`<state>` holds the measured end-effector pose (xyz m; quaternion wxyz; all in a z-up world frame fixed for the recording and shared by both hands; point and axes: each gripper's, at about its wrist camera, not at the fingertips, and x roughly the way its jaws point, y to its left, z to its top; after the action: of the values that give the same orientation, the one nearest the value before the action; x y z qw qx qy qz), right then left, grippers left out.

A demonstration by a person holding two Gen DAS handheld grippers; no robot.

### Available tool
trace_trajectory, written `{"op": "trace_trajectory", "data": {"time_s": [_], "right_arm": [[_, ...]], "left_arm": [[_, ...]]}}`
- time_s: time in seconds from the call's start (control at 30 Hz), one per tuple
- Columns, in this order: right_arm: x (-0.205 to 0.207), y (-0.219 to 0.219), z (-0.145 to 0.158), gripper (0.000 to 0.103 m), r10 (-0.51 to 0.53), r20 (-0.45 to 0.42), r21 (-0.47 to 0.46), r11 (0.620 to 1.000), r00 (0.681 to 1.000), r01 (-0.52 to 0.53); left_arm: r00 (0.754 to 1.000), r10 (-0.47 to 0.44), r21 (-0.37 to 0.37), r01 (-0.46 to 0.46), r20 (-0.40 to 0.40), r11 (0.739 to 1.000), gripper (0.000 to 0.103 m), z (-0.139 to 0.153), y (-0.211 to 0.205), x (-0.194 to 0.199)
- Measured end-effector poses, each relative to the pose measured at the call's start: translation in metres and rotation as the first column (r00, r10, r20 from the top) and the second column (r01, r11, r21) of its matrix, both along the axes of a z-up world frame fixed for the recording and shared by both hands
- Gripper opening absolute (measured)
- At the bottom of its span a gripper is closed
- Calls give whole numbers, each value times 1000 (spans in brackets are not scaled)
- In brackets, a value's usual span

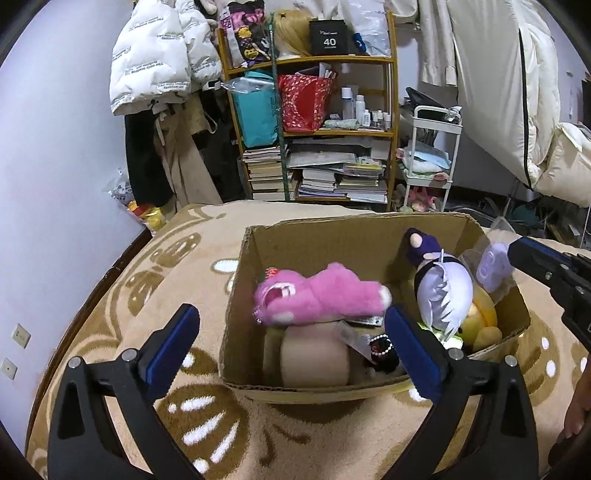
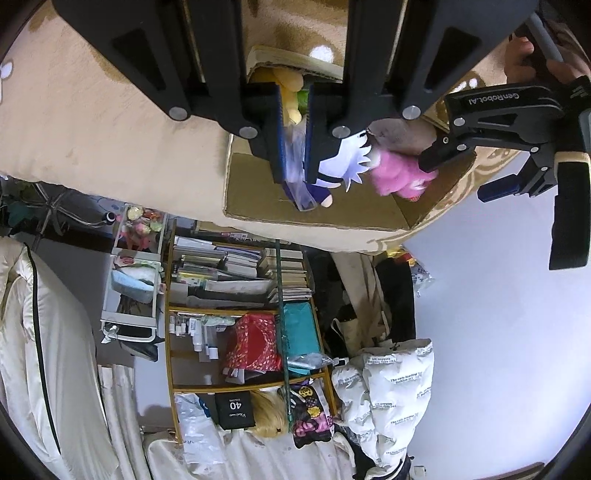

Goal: Organize soft objects

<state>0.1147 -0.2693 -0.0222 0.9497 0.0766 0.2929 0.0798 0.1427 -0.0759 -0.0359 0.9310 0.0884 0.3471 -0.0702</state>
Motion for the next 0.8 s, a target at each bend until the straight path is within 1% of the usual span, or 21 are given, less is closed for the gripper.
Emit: {"op": "trace_trajectory", "data": {"time_s": [0.07,0.13,0.33,0.4,0.43,0.47,0.53,0.6,0.63,0.73,0.77,0.8], "right_arm": [[-2,-2,3,27,-3,9,10,1000,1000,3],[-5,-3,6,30,-6,19,16,1000,1000,5],[-17,-5,15,32,-20,34,19,1000,999,20],[-24,-6,19,39,-25,42,21,999,999,24],[-27,-6,22,46,-29,48,23,999,998,28],[-31,-7,25,50,-32,56,27,999,998,31],[-39,-7,31,52,-36,67,27,999,997,34],[-47,-7,35,58,-37,75,27,999,996,35],[-51,-7,37,62,-39,79,26,999,996,37],[-63,-5,42,70,-48,88,21,999,995,46],[-68,-5,44,75,-51,90,20,999,995,49],[-72,-5,46,78,-53,93,21,998,994,51]], "left_arm": [[1000,10,-6,-10,-1,1000,100,1,3,-3],[1000,15,-7,-15,1,1000,100,3,6,-7],[999,32,-1,-32,38,999,100,15,15,-28],[998,37,1,-37,51,999,100,21,18,-35],[997,39,5,-39,61,999,100,24,19,-41],[997,39,7,-39,69,999,100,27,20,-46],[996,38,14,-40,80,999,100,32,20,-54],[995,38,22,-40,95,999,100,38,22,-64],[994,37,24,-39,106,999,100,41,23,-71],[991,37,26,-41,128,999,100,48,25,-85],[990,35,28,-39,135,999,100,50,27,-92],[990,33,30,-38,139,999,100,52,28,-97]]}}
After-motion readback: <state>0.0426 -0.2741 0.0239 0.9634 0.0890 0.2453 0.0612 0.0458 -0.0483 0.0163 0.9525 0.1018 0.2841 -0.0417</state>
